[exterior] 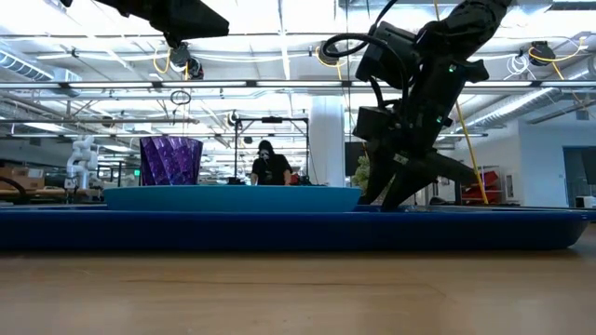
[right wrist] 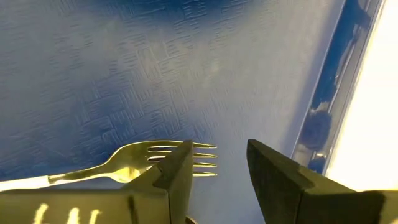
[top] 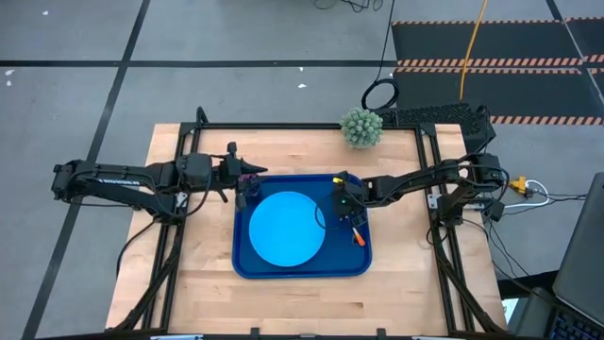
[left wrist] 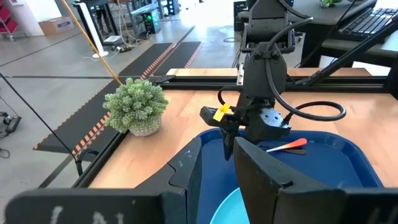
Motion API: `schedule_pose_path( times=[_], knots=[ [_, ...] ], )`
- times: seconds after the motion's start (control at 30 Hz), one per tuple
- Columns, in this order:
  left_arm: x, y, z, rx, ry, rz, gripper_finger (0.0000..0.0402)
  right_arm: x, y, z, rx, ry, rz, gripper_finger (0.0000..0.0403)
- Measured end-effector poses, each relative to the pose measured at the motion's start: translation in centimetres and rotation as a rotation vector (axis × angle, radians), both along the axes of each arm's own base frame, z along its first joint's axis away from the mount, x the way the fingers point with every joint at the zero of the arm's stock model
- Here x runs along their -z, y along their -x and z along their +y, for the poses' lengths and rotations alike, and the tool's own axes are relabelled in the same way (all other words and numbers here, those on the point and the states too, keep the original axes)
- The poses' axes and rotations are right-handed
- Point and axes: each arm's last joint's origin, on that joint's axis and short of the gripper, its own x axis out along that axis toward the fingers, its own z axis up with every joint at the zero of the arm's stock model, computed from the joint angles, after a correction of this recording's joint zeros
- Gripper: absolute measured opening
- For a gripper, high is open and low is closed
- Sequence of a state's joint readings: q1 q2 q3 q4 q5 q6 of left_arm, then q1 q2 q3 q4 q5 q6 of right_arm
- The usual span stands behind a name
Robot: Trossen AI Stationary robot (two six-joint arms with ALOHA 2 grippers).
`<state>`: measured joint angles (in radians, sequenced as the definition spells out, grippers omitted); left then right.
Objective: Pick and place plate/cup/fork/spoon on tray
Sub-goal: Put the orange fork in the middle of the light blue plate and black spoon on the dark blue tray
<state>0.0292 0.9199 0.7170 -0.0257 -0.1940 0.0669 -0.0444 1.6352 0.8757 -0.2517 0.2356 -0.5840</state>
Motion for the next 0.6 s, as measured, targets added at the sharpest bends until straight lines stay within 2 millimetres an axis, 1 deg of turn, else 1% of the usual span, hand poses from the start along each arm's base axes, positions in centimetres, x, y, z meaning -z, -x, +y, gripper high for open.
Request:
schedule_pose_path(
  times=[0.33, 0.47, 0.6],
  knots=[
    [0.0, 0.0, 0.0, 0.0, 0.0, 0.0, 0.0097, -0.02, -0.03, -0.05, 0.03, -0.015, -0.013, 0.0145],
    [0.01, 0.0, 0.0, 0.0, 0.0, 0.001, 0.0097, -0.16, -0.29, -0.26, 0.082, -0.038, -0.058, 0.0145],
    [0.01, 0.0, 0.0, 0.001, -0.005, 0.002, 0.0097, -0.18, -0.29, -0.5, 0.115, -0.051, -0.069, 0.0145]
  ],
)
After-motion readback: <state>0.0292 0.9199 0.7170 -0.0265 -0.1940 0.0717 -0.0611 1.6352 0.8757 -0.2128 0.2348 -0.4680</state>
